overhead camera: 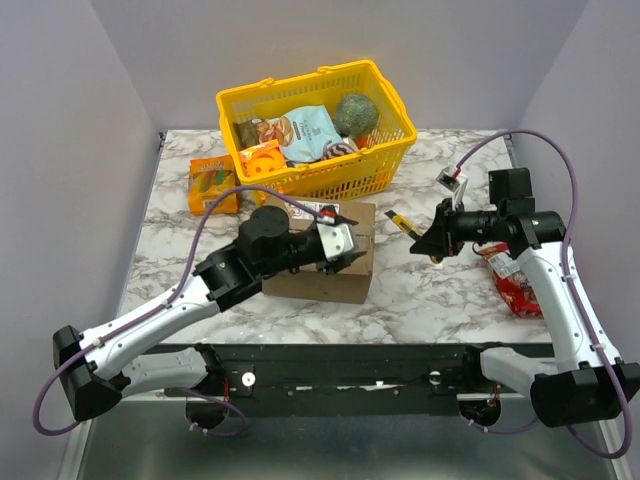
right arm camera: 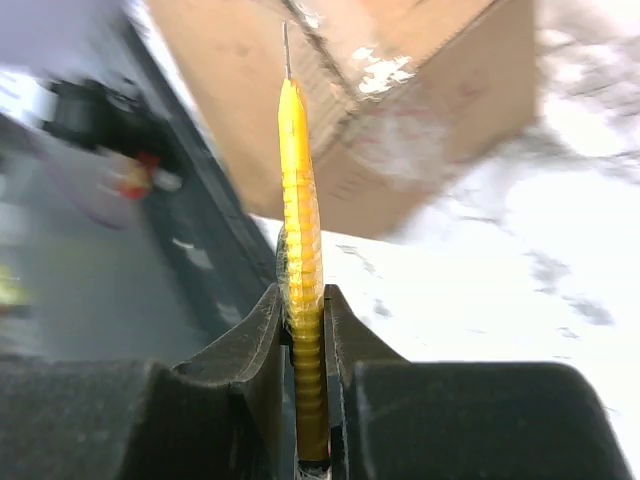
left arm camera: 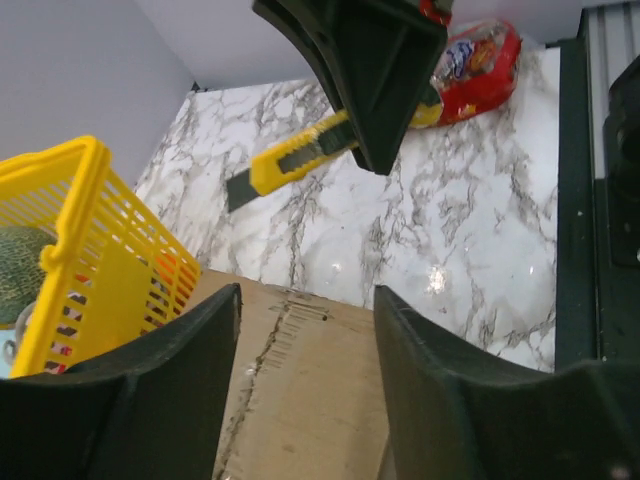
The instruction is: Unpack the express box
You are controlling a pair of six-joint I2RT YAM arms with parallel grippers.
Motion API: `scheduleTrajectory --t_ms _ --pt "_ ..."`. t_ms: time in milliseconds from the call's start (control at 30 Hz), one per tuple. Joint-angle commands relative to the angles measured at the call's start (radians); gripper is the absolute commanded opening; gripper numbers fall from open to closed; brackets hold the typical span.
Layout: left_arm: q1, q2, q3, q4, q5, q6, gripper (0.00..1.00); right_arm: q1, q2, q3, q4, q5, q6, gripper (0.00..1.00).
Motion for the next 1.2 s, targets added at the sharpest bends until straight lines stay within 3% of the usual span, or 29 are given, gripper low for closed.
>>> scheduleTrajectory --t_ms 0,167,333,600,900,1167 --pt "0.075 -0.023 0.120 -0.187 0.123 -0.091 0.68 0.004 -0.002 0.072 -0.155 0.211 -0.431 0.01" --pt "0.162 0.043 0.211 -0.230 0.269 -0.009 0.61 0.028 0.015 0.185 -0.175 0.263 -0.565 0.01" --pt "0.167 0.169 0.376 -0.330 0.376 0.019 0.49 0.152 0.038 0.336 -0.279 0.352 -0.705 0.00" --pt "0.156 0.247 0.435 -0.272 0.401 -0.008 0.54 0.335 0.028 0.383 -0.342 0.526 -0.766 0.00" --pt "0.112 0.293 0.452 -0.307 0.450 0.012 0.52 0.380 0.046 0.423 -0.324 0.539 -0.693 0.00" --pt "0.078 0.322 0.421 -0.243 0.349 -0.005 0.53 0.418 0.057 0.469 -0.330 0.530 -0.685 0.00"
